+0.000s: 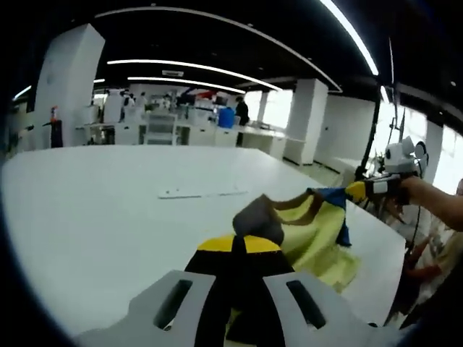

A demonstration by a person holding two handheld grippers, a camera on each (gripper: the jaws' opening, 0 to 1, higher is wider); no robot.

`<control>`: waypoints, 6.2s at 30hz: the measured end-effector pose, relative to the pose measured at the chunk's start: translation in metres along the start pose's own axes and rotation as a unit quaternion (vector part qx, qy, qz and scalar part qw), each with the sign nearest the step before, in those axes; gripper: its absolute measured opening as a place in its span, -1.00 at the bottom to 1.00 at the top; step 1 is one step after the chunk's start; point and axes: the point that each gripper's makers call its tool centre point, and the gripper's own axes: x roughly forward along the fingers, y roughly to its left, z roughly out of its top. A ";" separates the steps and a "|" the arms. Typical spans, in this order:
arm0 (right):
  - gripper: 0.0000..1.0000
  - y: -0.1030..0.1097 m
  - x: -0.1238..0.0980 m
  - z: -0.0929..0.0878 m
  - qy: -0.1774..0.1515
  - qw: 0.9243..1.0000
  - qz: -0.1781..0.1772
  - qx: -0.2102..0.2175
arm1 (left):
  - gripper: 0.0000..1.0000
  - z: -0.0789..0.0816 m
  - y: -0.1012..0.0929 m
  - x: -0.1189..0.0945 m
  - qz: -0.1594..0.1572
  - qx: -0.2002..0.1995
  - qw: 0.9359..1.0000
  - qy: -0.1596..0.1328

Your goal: Fold the garment on the visible template until the final outline fits inside the template.

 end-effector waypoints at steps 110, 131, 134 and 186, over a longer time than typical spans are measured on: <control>0.37 -0.078 0.026 -0.075 0.116 0.988 -0.104 0.020 | -0.03 -0.071 0.054 0.022 0.021 0.088 0.991 0.094; 0.11 -0.083 -0.011 -0.131 0.128 0.975 -0.165 0.077 | -0.33 -0.118 0.031 -0.009 -0.003 0.072 0.989 0.128; 0.07 -0.085 -0.013 -0.139 0.130 0.972 -0.182 0.074 | -0.37 -0.124 0.031 -0.010 -0.002 0.070 0.988 0.134; -1.00 -0.089 -0.021 -0.165 0.123 0.955 -0.246 0.108 | -1.00 -0.161 0.028 -0.014 0.043 0.080 0.980 0.179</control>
